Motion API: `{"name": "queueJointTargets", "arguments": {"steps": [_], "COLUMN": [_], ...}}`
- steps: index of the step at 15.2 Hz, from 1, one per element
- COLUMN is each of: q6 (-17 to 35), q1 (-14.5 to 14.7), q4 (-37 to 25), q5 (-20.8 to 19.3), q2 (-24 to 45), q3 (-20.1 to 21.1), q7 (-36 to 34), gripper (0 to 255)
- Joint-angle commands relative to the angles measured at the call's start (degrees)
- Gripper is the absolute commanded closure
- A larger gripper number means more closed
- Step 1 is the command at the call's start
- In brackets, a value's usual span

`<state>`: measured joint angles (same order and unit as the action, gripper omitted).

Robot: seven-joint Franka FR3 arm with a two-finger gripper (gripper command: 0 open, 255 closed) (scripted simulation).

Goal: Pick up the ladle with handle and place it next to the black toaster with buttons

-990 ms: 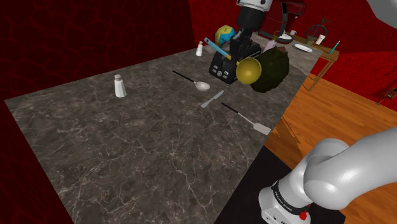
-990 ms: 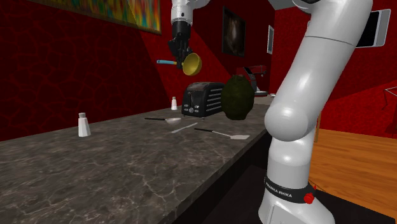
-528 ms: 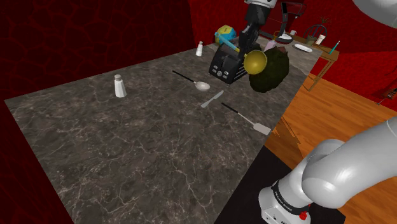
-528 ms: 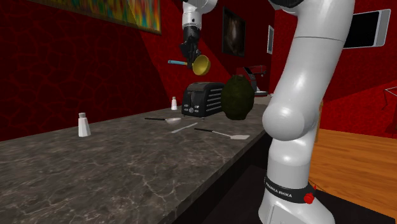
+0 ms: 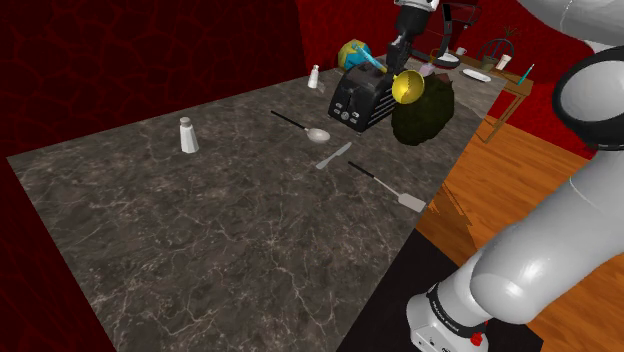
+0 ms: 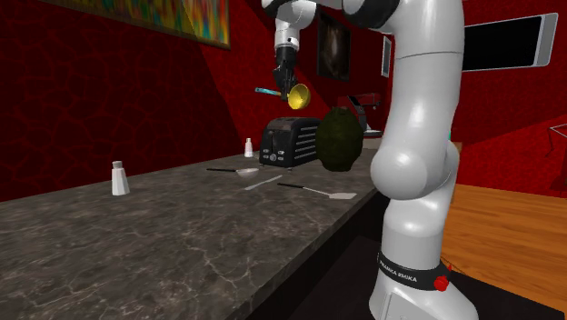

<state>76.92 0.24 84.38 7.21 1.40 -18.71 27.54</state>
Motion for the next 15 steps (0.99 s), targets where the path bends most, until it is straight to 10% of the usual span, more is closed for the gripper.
{"name": "queueJointTargets", "arguments": {"steps": [1, 9, 15], "q6": [-1.7, -11.8, -4.5], "q1": [-1.7, -13.0, -10.5], "q4": [-4.7, -33.0, -21.5], "q5": [0.8, 7.8, 5.8], "q2": [3.6, 24.1, 19.8], "q3": [-1.5, -4.9, -5.0], "q7": [3.0, 12.7, 13.1], "gripper": [255, 255, 255]}}
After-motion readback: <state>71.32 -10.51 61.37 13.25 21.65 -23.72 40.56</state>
